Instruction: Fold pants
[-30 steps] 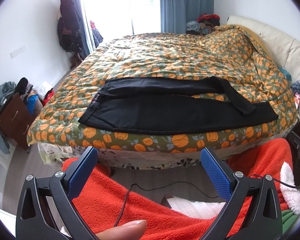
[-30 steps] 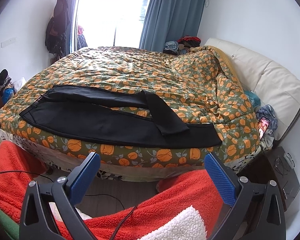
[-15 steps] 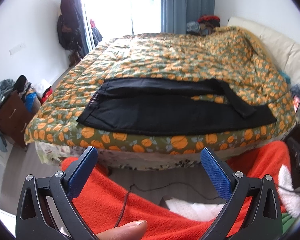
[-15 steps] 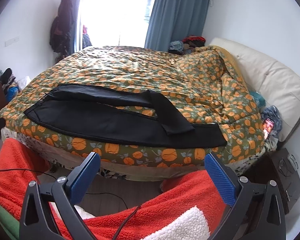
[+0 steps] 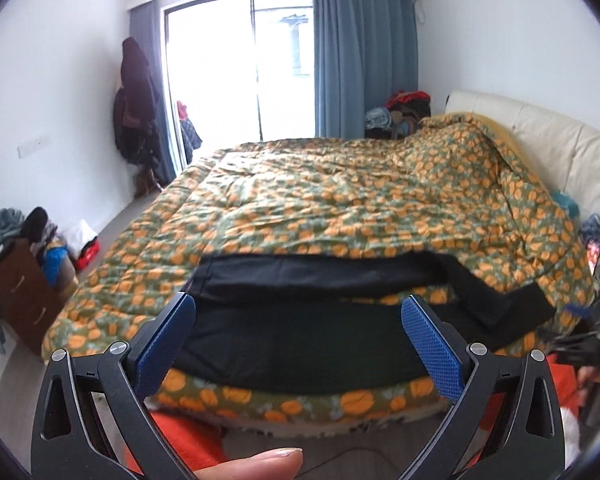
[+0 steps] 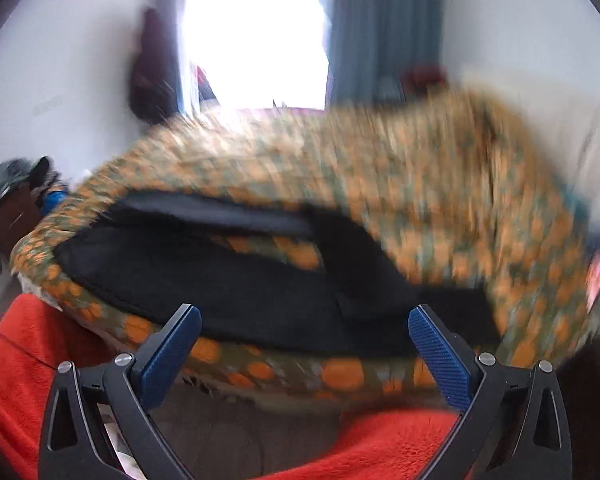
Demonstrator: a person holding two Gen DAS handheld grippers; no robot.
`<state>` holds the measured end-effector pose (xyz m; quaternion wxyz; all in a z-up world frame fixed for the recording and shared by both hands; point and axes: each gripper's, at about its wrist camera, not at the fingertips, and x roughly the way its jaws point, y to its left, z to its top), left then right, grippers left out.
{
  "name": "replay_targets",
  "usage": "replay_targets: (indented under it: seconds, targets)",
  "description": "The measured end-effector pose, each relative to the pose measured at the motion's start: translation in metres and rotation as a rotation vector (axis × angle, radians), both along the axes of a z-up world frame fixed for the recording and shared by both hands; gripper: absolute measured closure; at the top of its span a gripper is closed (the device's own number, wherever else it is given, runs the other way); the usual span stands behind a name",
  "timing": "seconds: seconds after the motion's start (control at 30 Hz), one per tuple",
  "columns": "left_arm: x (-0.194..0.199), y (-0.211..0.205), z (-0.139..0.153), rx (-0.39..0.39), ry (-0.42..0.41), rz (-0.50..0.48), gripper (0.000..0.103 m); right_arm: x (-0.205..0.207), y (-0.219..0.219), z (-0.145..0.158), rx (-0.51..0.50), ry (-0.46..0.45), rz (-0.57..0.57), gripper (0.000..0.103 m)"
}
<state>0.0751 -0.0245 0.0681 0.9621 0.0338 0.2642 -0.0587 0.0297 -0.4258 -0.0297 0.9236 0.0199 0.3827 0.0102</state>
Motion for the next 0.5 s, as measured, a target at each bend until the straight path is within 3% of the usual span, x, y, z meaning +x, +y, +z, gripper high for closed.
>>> replay_targets:
  seconds: [0.07,0.13,0.23,0.27,0.33,0.5]
  targets:
    - [0.006,-0.006,-0.008,-0.016,0.021,0.002,0.0,0.03,-0.028,-0.033,0.05,0.133,-0.042,0.024]
    - [0.012,-0.012,-0.027,-0.023,0.08,0.003,0.0,0.057,-0.043,-0.062,0.08,0.23,-0.032,0.031]
    - [0.02,-0.018,-0.065,-0.021,0.222,0.002,0.0,0.093,-0.037,-0.094,-0.018,0.275,0.039,0.032]
    - [0.023,-0.019,-0.085,-0.015,0.298,0.002,0.0,0.1,-0.034,-0.1,-0.044,0.282,0.056,0.036]
    - [0.025,-0.02,-0.105,0.0,0.371,0.014,0.0,0.126,-0.026,-0.125,-0.137,0.319,0.094,0.043]
    - [0.024,-0.014,-0.132,0.04,0.437,0.071,0.0,0.155,-0.035,-0.161,-0.192,0.395,0.094,0.069]
